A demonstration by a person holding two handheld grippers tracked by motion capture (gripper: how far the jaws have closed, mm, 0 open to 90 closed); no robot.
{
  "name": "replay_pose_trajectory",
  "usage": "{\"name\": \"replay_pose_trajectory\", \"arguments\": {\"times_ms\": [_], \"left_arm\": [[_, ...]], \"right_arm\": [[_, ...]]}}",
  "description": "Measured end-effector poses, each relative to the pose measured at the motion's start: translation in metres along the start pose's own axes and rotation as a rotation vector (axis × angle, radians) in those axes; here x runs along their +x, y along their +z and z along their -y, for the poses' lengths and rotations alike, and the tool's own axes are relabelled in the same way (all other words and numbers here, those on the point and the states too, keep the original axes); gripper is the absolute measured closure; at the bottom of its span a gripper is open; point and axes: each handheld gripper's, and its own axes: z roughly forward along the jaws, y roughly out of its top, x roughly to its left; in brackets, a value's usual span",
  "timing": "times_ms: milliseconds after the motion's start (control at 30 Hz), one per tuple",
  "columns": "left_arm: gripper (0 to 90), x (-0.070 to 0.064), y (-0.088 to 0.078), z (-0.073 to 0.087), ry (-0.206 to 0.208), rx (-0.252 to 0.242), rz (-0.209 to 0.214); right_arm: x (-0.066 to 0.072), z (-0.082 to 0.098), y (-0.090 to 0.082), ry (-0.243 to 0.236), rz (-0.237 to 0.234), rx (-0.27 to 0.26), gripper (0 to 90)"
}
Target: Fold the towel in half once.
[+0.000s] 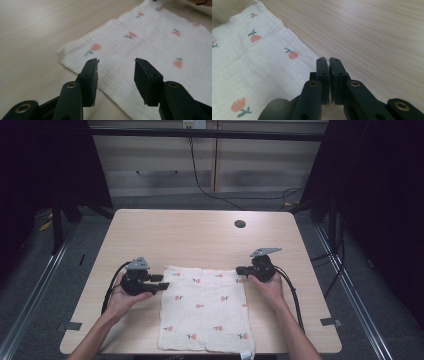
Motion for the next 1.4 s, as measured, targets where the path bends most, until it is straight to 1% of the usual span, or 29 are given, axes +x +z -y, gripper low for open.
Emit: {"name": "replay_pose_trajectory", "arguments": {"times_ms": [33,67,100,167,233,300,333,400,433,467,500,567,633,667,700,767,800,833,867,900,933,967,1000,1033,1133,1267,1300,1333,1400], "left_arm": [[51.0,0.014,0.006,-0.001,-0.039,-0.002,-0.013],[50.7,0.014,0.006,-0.001,-0.039,-0.002,-0.013],[50.7,0.020,0.008,-0.001,-0.056,-0.003,-0.015],[50.7,0.030,0.012,0.000,-0.079,-0.014,-0.045],[51.7,0.037,0.017,0.000,-0.103,-0.024,-0.053],[52.7,0.041,0.024,-0.002,-0.119,-0.025,-0.064],[54.3,0.044,0.030,-0.005,-0.128,-0.023,-0.061],[54.9,0.044,0.033,-0.005,-0.125,-0.022,-0.068],[56.0,0.046,0.035,-0.005,-0.125,-0.019,-0.061],[56.5,0.046,0.038,-0.006,-0.134,-0.021,-0.067],[57.3,0.047,0.039,-0.005,-0.128,-0.015,-0.066],[58.2,0.047,0.045,-0.003,-0.143,-0.015,-0.066],[58.8,0.047,0.047,-0.003,-0.137,-0.015,-0.070],[58.8,0.046,0.047,-0.003,-0.146,-0.021,-0.084],[58.4,0.044,0.050,-0.005,-0.146,-0.019,-0.115],[58.5,0.043,0.051,-0.005,-0.141,-0.018,-0.115],[58.5,0.041,0.051,-0.006,-0.126,-0.012,-0.126],[61.3,0.039,0.051,-0.006,-0.108,-0.003,-0.141],[64.6,0.034,0.052,-0.006,-0.065,0.005,-0.163],[67.7,0.032,0.052,-0.007,-0.046,0.014,-0.170],[69.9,0.032,0.052,-0.007,-0.046,0.014,-0.170],[69.9,0.031,0.052,-0.007,-0.032,0.023,-0.182],[74.5,0.030,0.052,-0.009,-0.024,0.038,-0.168],[76.5,0.030,0.052,-0.009,-0.030,0.036,-0.159],[84.8,0.031,0.052,-0.008,-0.030,0.035,-0.152],[87.1,0.029,0.052,-0.009,-0.029,0.036,-0.153],[87.3,0.030,0.050,-0.010,-0.033,0.029,-0.153],[87.5,0.031,0.048,-0.010,-0.056,0.011,-0.143],[87.6,0.032,0.046,-0.010,-0.047,0.014,-0.142]], "right_arm": [[0.000,0.000,0.000,-0.003,-0.003,0.000,86.5],[0.001,0.000,0.000,-0.003,-0.004,0.004,86.5],[0.001,0.000,0.000,-0.003,-0.004,0.004,86.5],[0.001,0.001,0.001,-0.003,-0.004,0.005,86.5],[0.000,0.000,0.001,-0.004,-0.003,0.002,86.5],[-0.001,0.000,0.001,-0.002,-0.004,-0.001,86.4],[-0.001,0.000,0.000,0.000,-0.006,-0.005,86.4],[-0.001,0.000,0.000,0.003,-0.005,-0.003,86.4],[-0.001,0.000,0.000,-0.002,-0.008,-0.005,86.4],[-0.001,0.000,0.000,-0.001,-0.009,-0.005,86.4],[-0.001,0.001,0.000,0.000,-0.009,-0.005,86.4],[-0.001,0.001,-0.001,0.001,-0.009,-0.003,86.4],[-0.001,0.001,-0.001,0.002,-0.011,-0.004,86.4],[-0.001,0.001,-0.001,0.002,-0.011,-0.004,86.4],[-0.001,0.001,-0.001,0.002,-0.011,-0.004,86.3],[-0.001,0.001,0.000,0.001,-0.010,-0.003,86.3],[-0.001,0.001,0.000,0.001,-0.010,-0.003,86.3],[-0.001,0.001,0.000,0.003,-0.012,-0.002,86.3],[-0.001,0.001,0.000,0.003,-0.012,-0.002,86.3],[-0.001,0.001,0.000,0.004,-0.012,-0.003,86.3],[-0.001,0.001,0.000,0.004,-0.012,-0.003,86.3],[-0.001,0.002,0.000,0.004,-0.011,-0.004,86.3],[-0.001,0.002,0.000,0.007,-0.011,-0.003,86.3],[0.000,0.002,0.000,0.001,-0.012,-0.003,86.3],[0.001,0.000,-0.001,-0.005,-0.011,-0.006,86.3],[0.002,-0.001,-0.003,-0.009,-0.013,-0.013,86.3],[0.002,-0.001,-0.003,-0.009,-0.011,-0.015,86.4],[0.002,-0.001,-0.004,-0.001,-0.011,-0.015,86.4],[0.002,-0.001,-0.005,-0.003,-0.010,-0.016,86.4]]}}
